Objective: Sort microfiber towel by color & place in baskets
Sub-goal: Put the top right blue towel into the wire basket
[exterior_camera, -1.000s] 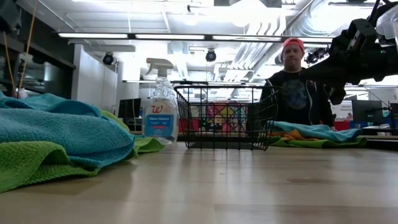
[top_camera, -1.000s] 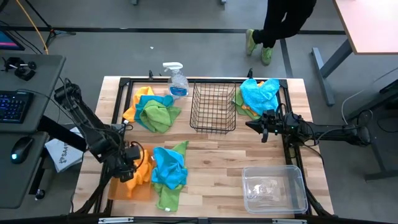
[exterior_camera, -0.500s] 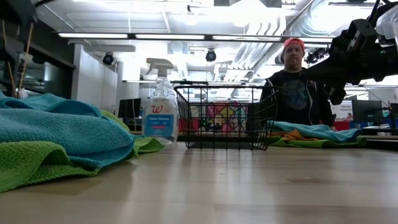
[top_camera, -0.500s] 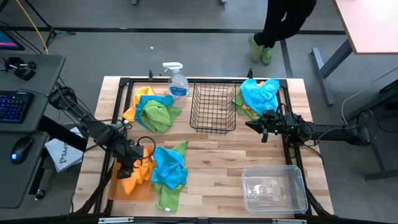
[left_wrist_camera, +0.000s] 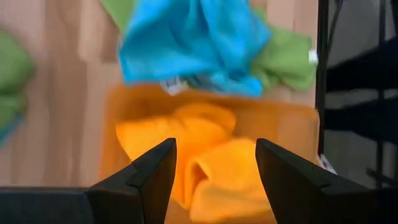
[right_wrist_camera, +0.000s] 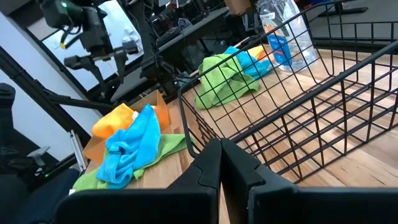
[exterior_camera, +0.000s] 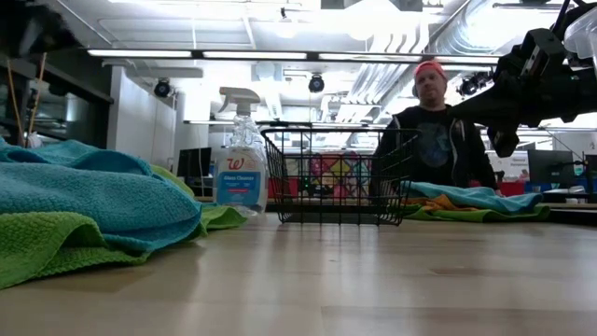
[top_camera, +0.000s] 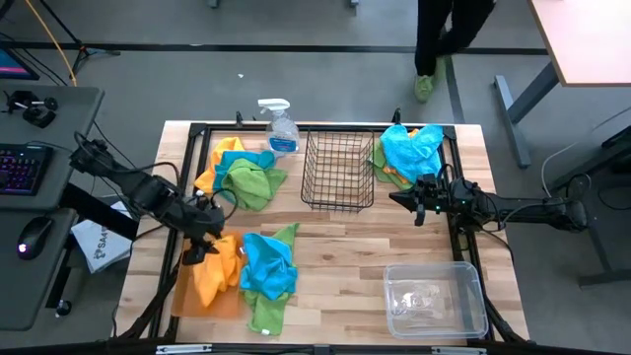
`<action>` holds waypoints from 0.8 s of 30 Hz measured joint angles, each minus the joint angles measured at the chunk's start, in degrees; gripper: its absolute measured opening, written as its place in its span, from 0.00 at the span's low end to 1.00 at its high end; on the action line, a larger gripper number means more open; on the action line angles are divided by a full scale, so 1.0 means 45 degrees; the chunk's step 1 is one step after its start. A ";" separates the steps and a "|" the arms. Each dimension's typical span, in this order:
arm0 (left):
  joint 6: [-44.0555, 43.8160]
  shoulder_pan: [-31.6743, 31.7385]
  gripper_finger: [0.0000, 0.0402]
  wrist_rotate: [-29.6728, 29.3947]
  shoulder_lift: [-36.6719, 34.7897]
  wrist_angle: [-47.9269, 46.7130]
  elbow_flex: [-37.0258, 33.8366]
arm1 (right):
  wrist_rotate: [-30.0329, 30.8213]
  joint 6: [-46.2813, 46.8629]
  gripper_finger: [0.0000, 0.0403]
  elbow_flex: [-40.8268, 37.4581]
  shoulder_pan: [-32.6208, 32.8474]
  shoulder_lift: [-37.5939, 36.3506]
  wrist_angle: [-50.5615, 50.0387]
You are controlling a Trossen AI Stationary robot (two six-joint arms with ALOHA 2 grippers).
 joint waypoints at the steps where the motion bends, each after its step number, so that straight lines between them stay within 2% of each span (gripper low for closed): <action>1: 0.0135 0.0077 0.52 -0.0440 -0.0054 0.0008 0.0059 | -0.0004 0.0000 0.00 0.0000 -0.0004 0.0000 0.0000; 5: 0.1067 0.0599 0.52 -0.2242 -0.0181 0.0090 0.0089 | 0.0000 0.0000 0.00 0.0000 -0.0004 0.0000 0.0000; 7: 0.1848 0.1046 0.52 -0.2698 -0.0174 0.0300 0.0079 | -0.0001 0.0000 0.00 0.0000 -0.0001 0.0003 0.0000; 14: 0.4683 0.3601 0.52 -0.2792 -0.0206 0.1316 0.0021 | 0.0000 0.0000 0.00 0.0000 -0.0001 0.0004 0.0000; 19: 0.6242 0.6173 0.52 -0.2735 -0.0565 0.1569 0.0015 | 0.0000 0.0000 0.00 0.0000 -0.0004 0.0000 0.0000; 24: 0.7467 0.9001 0.52 -0.1990 -0.0735 0.1688 0.0011 | -0.0001 0.0000 0.00 0.0000 -0.0003 0.0000 0.0000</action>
